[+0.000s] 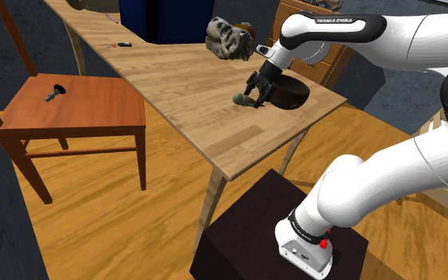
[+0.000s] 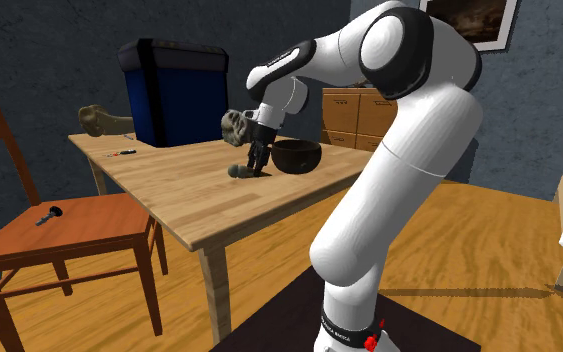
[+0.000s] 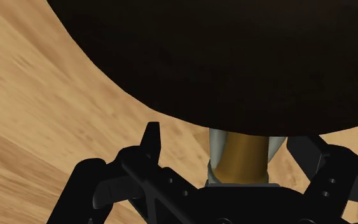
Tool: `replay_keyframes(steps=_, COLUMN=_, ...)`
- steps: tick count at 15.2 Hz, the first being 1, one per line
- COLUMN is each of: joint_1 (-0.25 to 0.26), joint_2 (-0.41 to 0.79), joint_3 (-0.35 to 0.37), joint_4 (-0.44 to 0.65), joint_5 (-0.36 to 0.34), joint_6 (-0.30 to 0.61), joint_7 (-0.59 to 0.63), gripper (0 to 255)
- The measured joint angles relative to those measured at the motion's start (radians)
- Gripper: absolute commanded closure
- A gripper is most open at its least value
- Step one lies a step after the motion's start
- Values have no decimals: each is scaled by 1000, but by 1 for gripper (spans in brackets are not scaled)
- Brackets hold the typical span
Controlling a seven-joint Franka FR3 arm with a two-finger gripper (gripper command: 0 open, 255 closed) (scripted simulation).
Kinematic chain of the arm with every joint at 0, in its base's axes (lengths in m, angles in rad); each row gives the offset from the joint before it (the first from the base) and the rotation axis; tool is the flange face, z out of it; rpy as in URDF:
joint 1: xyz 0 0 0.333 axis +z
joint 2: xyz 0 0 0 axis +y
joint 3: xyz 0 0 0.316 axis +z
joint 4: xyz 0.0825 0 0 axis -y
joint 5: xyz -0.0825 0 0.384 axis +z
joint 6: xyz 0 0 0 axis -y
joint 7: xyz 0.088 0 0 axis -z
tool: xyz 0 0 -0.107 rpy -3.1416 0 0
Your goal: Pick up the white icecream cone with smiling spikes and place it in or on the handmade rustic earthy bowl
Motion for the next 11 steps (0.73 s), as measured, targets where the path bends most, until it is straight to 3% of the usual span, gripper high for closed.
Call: replay_keyframes(steps=11, joint_1=0, joint_2=-1, joint_3=0, joint_4=9, joint_5=0, joint_6=-6, joint_7=2, gripper=255)
